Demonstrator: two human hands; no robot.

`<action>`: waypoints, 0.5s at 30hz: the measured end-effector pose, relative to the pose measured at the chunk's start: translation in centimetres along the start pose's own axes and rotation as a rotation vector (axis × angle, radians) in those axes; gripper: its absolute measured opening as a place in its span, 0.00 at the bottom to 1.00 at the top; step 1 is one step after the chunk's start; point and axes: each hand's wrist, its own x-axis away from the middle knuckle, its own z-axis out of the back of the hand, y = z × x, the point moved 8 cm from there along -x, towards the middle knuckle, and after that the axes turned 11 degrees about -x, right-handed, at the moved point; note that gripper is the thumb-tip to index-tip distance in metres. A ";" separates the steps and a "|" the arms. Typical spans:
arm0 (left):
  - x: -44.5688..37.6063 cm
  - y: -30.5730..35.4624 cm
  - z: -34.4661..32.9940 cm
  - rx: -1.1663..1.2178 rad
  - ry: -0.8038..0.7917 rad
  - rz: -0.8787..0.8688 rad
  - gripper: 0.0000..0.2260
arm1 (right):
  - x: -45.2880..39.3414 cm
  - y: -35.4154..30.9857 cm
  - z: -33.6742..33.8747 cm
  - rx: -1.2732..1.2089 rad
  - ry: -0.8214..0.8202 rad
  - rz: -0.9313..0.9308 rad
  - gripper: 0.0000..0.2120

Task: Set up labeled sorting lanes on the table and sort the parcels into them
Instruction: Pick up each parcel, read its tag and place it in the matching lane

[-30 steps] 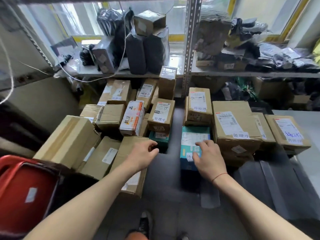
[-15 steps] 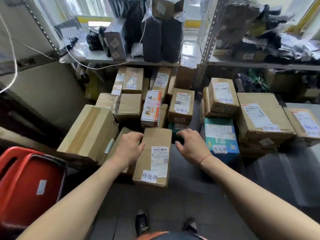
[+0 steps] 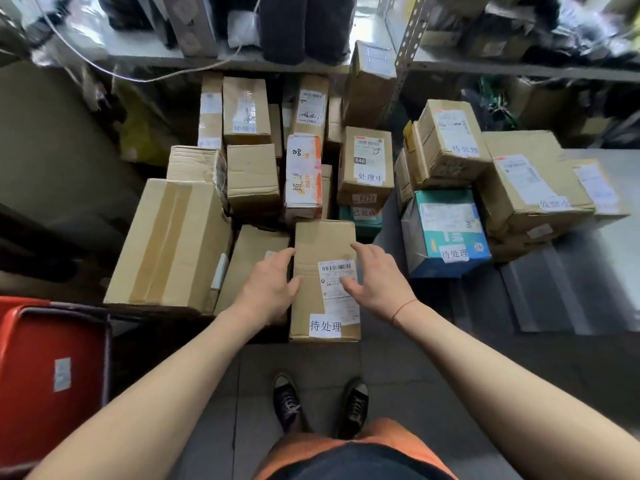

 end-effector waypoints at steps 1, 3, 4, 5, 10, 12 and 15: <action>0.0 0.1 -0.1 0.003 0.002 -0.001 0.25 | -0.1 0.1 -0.1 -0.011 -0.002 -0.002 0.37; 0.1 0.3 -0.1 0.020 0.018 0.011 0.24 | -0.3 0.0 -0.3 -0.071 -0.021 -0.007 0.41; 0.1 0.4 -0.1 0.030 0.022 0.023 0.24 | -0.3 0.0 -0.4 -0.128 -0.026 -0.020 0.42; 0.2 0.4 -0.1 0.037 0.023 0.035 0.24 | -0.3 0.1 -0.5 -0.191 -0.025 -0.037 0.43; 0.4 0.8 -0.7 0.034 -0.008 0.039 0.21 | 0.3 0.9 -1.8 -0.316 -0.090 -0.124 0.38; 0.4 0.9 -0.9 0.028 -0.025 0.044 0.21 | 0.3 1.0 -2.3 -0.344 -0.145 -0.139 0.37; -0.1 0.8 -0.7 0.019 -0.044 0.069 0.21 | -0.1 1.3 -2.2 -0.333 -0.167 -0.159 0.41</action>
